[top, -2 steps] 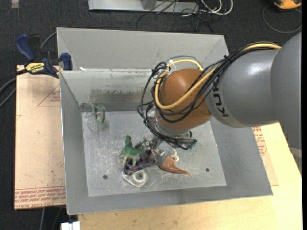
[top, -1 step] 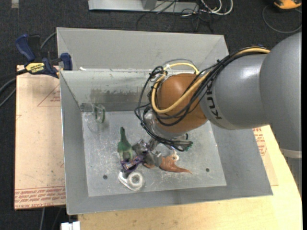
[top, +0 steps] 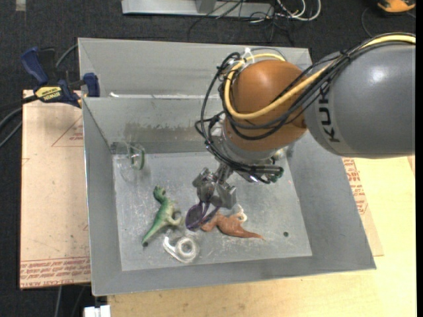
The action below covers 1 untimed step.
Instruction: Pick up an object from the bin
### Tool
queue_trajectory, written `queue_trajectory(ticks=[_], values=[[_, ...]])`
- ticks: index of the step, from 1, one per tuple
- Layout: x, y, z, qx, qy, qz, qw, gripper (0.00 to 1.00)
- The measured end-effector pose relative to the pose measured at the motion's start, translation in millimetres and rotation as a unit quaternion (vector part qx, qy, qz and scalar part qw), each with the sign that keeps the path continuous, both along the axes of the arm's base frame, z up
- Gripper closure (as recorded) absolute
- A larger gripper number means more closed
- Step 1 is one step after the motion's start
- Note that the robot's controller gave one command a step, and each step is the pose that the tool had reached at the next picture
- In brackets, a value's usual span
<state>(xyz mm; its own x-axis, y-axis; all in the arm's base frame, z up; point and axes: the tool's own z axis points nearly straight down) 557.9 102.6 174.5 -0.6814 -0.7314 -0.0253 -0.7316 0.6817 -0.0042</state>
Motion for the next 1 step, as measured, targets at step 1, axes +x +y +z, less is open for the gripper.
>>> queue_trajectory(ticks=[1], values=[[-1.3, -15.0, 27.4, 0.002, -0.008, 0.021, 0.9997, 1.0]])
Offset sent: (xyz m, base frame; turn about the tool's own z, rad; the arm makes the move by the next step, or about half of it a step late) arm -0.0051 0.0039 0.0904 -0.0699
